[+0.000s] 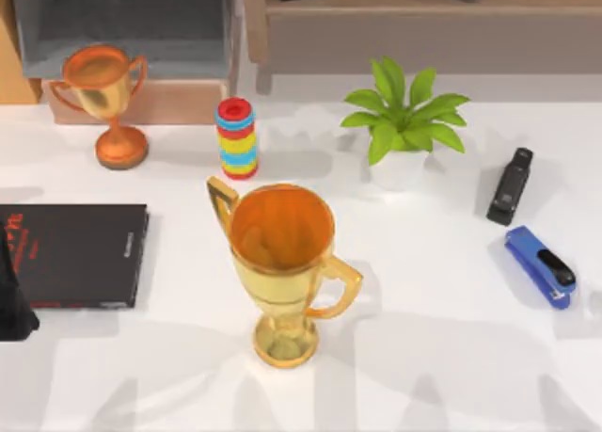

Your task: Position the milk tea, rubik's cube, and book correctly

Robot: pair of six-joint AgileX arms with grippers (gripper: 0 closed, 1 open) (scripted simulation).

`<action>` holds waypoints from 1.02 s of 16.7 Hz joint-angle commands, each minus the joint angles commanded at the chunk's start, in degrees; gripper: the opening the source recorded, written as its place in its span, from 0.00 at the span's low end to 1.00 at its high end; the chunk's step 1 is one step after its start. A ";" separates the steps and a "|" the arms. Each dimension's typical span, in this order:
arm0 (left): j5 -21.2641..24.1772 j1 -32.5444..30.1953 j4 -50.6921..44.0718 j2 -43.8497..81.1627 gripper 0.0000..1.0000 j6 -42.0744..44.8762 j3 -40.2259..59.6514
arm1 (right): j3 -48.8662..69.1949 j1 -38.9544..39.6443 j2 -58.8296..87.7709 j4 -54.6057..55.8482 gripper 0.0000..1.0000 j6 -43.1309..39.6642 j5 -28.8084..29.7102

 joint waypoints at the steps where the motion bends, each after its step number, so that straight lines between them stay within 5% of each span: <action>1: 0.00 0.00 0.00 0.00 1.00 0.00 0.00 | 0.00 0.00 0.00 0.00 1.00 0.00 0.00; 8: -1.39 -1.73 5.37 12.67 1.00 -0.07 10.13 | 0.00 0.00 0.00 0.00 1.00 0.00 0.00; 17: -5.69 -7.03 21.90 62.84 1.00 -0.32 41.76 | 0.00 0.00 0.00 0.00 1.00 0.00 0.00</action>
